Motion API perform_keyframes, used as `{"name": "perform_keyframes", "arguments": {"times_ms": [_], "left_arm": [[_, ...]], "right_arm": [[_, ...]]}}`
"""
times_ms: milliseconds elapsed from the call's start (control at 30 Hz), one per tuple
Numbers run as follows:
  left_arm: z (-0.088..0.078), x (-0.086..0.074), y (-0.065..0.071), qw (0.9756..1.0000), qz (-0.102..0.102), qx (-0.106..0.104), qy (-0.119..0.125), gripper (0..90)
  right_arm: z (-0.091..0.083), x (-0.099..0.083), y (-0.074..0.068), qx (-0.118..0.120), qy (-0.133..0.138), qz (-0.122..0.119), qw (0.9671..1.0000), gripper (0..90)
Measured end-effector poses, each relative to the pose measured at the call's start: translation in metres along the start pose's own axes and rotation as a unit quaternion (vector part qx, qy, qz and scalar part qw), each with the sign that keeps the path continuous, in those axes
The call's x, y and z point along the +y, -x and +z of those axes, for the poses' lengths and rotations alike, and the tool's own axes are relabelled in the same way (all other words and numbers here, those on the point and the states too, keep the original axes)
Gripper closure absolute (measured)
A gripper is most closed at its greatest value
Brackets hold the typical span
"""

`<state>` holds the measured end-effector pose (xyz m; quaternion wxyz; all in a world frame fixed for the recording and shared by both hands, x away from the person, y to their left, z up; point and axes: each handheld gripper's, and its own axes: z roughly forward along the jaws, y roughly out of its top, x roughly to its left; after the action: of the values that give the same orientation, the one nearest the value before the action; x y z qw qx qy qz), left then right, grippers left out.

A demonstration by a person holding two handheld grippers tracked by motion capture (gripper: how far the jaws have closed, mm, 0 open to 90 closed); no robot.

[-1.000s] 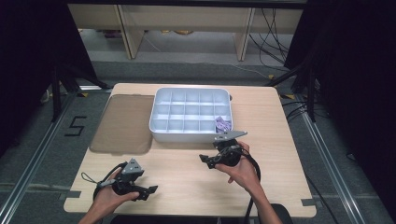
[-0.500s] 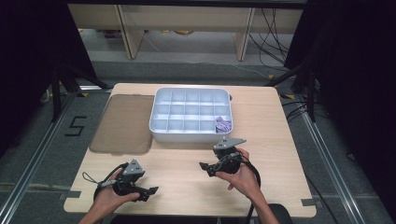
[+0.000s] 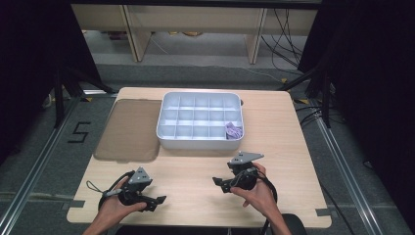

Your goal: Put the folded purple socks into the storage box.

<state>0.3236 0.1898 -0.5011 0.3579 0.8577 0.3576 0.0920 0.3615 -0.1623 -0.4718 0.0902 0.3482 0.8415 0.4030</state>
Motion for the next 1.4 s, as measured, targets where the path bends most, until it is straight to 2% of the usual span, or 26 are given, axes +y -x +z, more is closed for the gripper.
{"name": "perform_keyframes", "arguments": {"times_ms": [67, 133, 167, 200, 233, 267, 300, 333, 367, 433, 467, 567, 700, 733, 767, 933, 1000, 1033, 1100, 1133, 1167, 1200, 1233, 1367, 1400], "left_arm": [[0.001, 0.0, 0.001, 1.0, -0.005, -0.003, 0.004, 17.0], [0.001, 0.0, 0.001, 1.0, 0.0, -0.002, 0.005, 17.0], [0.001, 0.0, 0.002, 1.0, -0.003, -0.008, 0.005, 17.0], [0.001, 0.0, 0.003, 1.0, -0.002, -0.003, 0.004, 17.0], [0.001, 0.0, 0.003, 1.0, 0.002, -0.008, 0.002, 17.0], [0.001, 0.0, 0.004, 0.9999, 0.002, -0.009, 0.009, 17.0], [0.001, 0.0, 0.005, 0.9999, 0.0, -0.008, 0.007, 17.0], [0.001, 0.0, 0.004, 0.9999, 0.01, -0.01, 0.005, 17.0], [0.002, 0.0, 0.004, 0.9999, 0.01, -0.008, 0.005, 17.0], [0.002, 0.0, 0.005, 0.9999, 0.01, -0.014, 0.004, 17.0], [0.003, 0.0, 0.005, 0.9999, 0.006, -0.01, 0.004, 17.0], [0.003, 0.0, 0.006, 0.9999, 0.014, -0.008, 0.001, 17.0], [0.004, -0.001, 0.008, 0.9998, 0.013, -0.015, 0.003, 17.0], [0.005, -0.001, 0.008, 0.9998, 0.011, -0.015, 0.005, 16.9], [0.005, -0.001, 0.008, 0.9998, 0.011, -0.015, 0.003, 17.0], [0.005, -0.001, 0.008, 0.9998, 0.009, -0.016, 0.004, 16.9], [0.005, -0.001, 0.008, 0.9998, 0.008, -0.016, 0.003, 17.0], [0.005, -0.001, 0.006, 0.9998, 0.017, -0.014, 0.0, 17.0], [0.005, -0.001, 0.007, 0.9997, 0.016, -0.019, 0.001, 17.0], [0.005, -0.002, 0.007, 0.9998, 0.012, -0.018, 0.001, 16.9], [0.005, -0.002, 0.007, 0.9997, 0.013, -0.019, 0.001, 17.0], [0.005, -0.002, 0.007, 0.9997, 0.013, -0.019, 0.0, 16.9], [0.006, -0.002, 0.007, 0.9997, 0.013, -0.019, 0.0, 16.9], [0.006, -0.002, 0.007, 0.9997, 0.013, -0.02, -0.002, 17.0], [0.006, -0.002, 0.007, 0.9997, 0.013, -0.02, -0.003, 17.0]], "right_arm": [[-0.001, -0.003, 0.0, 0.002, -0.003, 0.0, 1.0, 19.9], [-0.002, -0.007, -0.001, -0.002, -0.007, 0.003, 1.0, 19.8], [-0.001, -0.009, -0.001, -0.002, -0.005, -0.003, 1.0, 19.6], [-0.003, -0.01, -0.002, -0.002, -0.015, 0.003, 0.9999, 19.4], [-0.002, -0.011, -0.001, -0.002, -0.01, -0.006, 0.9999, 19.0], [-0.002, -0.012, -0.003, -0.002, -0.008, 0.003, 1.0, 18.8], [-0.003, -0.013, -0.002, -0.002, -0.013, -0.007, 0.9999, 18.4], [-0.003, -0.013, -0.003, 0.0, -0.013, -0.006, 0.9999, 18.4], [-0.003, -0.014, -0.003, 0.0, -0.009, -0.012, 0.9999, 18.4], [-0.001, -0.016, -0.003, 0.005, -0.013, -0.011, 0.9998, 18.2], [-0.001, -0.016, -0.004, 0.004, -0.016, -0.006, 0.9998, 17.7], [0.0, -0.016, -0.004, 0.012, -0.015, -0.015, 0.9997, 17.7], [0.002, -0.018, -0.007, 0.009, -0.017, -0.012, 0.9998, 17.8], [0.002, -0.019, -0.009, 0.009, -0.025, -0.003, 0.9996, 17.8], [0.004, -0.02, -0.009, 0.01, -0.024, -0.013, 0.9996, 17.9], [0.008, -0.022, -0.013, 0.014, -0.037, -0.021, 0.999, 18.4], [0.009, -0.023, -0.015, 0.016, -0.036, -0.009, 0.9992, 18.4], [0.008, -0.023, -0.014, 0.019, -0.042, -0.017, 0.9988, 18.5], [0.01, -0.025, -0.015, 0.02, -0.039, -0.021, 0.9988, 18.7], [0.011, -0.026, -0.017, 0.017, -0.035, -0.015, 0.9991, 18.8], [0.011, -0.025, -0.016, 0.025, -0.046, -0.026, 0.9983, 18.8], [0.011, -0.025, -0.017, 0.025, -0.047, -0.024, 0.9983, 18.8], [0.014, -0.026, -0.017, 0.026, -0.037, -0.022, 0.9987, 18.8], [0.013, -0.025, -0.017, 0.029, -0.05, -0.033, 0.9978, 18.7], [0.015, -0.026, -0.018, 0.026, -0.043, -0.025, 0.9984, 18.7]]}}
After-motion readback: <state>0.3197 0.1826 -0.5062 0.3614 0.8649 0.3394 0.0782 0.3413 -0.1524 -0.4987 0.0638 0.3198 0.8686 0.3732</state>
